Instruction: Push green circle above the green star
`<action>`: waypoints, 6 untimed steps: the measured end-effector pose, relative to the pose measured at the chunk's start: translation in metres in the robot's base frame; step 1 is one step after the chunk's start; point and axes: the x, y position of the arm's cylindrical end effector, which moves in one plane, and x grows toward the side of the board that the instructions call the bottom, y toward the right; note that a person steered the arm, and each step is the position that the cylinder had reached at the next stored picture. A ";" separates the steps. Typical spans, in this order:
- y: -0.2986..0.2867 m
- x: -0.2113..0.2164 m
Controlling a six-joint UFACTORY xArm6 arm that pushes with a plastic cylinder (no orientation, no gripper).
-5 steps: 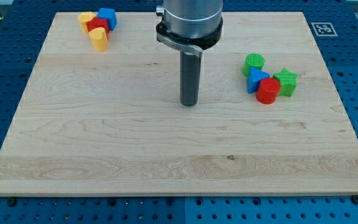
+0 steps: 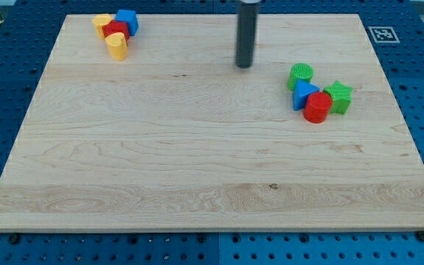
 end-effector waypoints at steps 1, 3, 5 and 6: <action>0.041 0.022; 0.053 0.037; 0.080 0.039; 0.077 0.034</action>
